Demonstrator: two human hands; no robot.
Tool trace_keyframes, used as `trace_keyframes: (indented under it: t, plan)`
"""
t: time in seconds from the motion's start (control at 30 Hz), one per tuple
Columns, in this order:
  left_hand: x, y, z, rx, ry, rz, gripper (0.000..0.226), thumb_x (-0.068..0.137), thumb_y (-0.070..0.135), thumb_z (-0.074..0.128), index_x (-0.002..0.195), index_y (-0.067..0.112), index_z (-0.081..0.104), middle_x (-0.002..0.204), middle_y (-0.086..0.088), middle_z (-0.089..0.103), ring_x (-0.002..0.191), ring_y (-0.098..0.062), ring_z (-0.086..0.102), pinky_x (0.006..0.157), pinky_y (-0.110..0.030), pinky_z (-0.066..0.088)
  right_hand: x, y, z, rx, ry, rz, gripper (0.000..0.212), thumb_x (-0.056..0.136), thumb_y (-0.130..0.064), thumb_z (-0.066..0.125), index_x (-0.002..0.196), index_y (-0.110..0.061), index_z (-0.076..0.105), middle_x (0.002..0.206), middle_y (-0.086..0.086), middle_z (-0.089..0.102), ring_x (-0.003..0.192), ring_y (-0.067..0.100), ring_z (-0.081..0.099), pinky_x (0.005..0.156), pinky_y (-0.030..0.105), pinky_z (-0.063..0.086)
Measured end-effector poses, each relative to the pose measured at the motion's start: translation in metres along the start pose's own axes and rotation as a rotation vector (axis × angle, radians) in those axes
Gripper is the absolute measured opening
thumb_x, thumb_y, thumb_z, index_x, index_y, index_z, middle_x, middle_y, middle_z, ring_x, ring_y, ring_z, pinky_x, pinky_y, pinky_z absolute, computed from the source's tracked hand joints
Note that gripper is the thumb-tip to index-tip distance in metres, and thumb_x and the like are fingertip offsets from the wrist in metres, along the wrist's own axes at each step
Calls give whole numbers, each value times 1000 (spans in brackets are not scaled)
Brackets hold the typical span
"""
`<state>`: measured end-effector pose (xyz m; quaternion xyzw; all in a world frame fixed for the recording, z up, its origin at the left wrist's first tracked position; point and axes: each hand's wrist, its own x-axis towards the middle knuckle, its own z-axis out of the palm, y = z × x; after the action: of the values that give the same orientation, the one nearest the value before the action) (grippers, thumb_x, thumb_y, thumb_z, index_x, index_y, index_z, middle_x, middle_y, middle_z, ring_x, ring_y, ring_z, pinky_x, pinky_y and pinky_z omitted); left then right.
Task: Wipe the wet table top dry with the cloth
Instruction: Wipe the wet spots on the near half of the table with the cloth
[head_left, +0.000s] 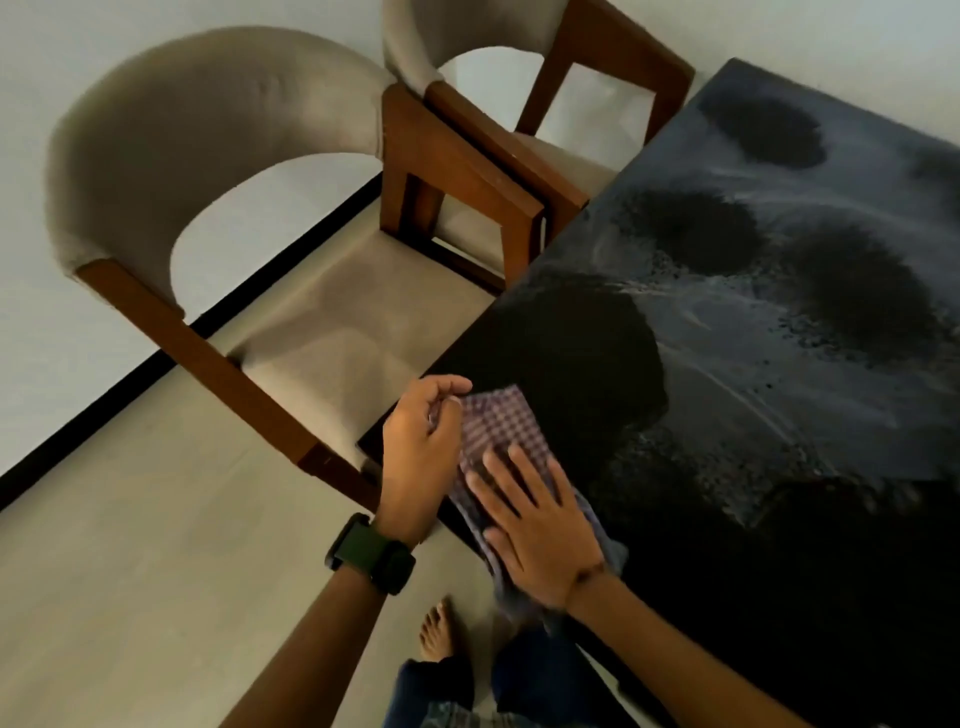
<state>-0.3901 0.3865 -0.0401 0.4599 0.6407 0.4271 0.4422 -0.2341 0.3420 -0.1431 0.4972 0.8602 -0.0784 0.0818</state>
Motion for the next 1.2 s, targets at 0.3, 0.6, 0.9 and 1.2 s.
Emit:
trace_keyframes:
  t: [0.3, 0.6, 0.9, 1.2]
  plan:
    - [18, 4, 28, 55, 45, 8, 21, 93, 18, 44, 102, 31, 58, 79, 9, 53, 46, 0, 45, 45, -15, 34, -10, 180, -25, 120, -52, 691, 56, 98, -46, 13, 148, -30, -6, 158, 1, -10, 145, 25, -8, 115, 54, 3]
    - [31, 19, 76, 67, 0, 56, 21, 94, 15, 42, 96, 28, 59, 103, -3, 64, 83, -14, 61, 69, -29, 51, 62, 16, -12, 100, 32, 42, 58, 90, -43, 43, 140, -15, 36, 154, 9, 25, 143, 31, 6, 114, 54, 0]
    - [51, 34, 124, 129, -77, 136, 31, 90, 15, 46, 82, 43, 57, 69, 10, 55, 49, 2, 43, 45, -15, 36, -134, 214, 13, 169, 47, 981, 57, 98, -39, 24, 150, -31, 1, 159, -1, -4, 145, 22, -3, 115, 52, 5]
    - [85, 27, 104, 108, -158, 120, 30, 89, 19, 46, 82, 46, 59, 65, 10, 54, 44, 0, 40, 43, -21, 34, -130, 194, -4, 242, 79, 1415, 58, 100, -38, 21, 151, -18, 2, 158, 11, -4, 144, 33, -5, 115, 54, 0]
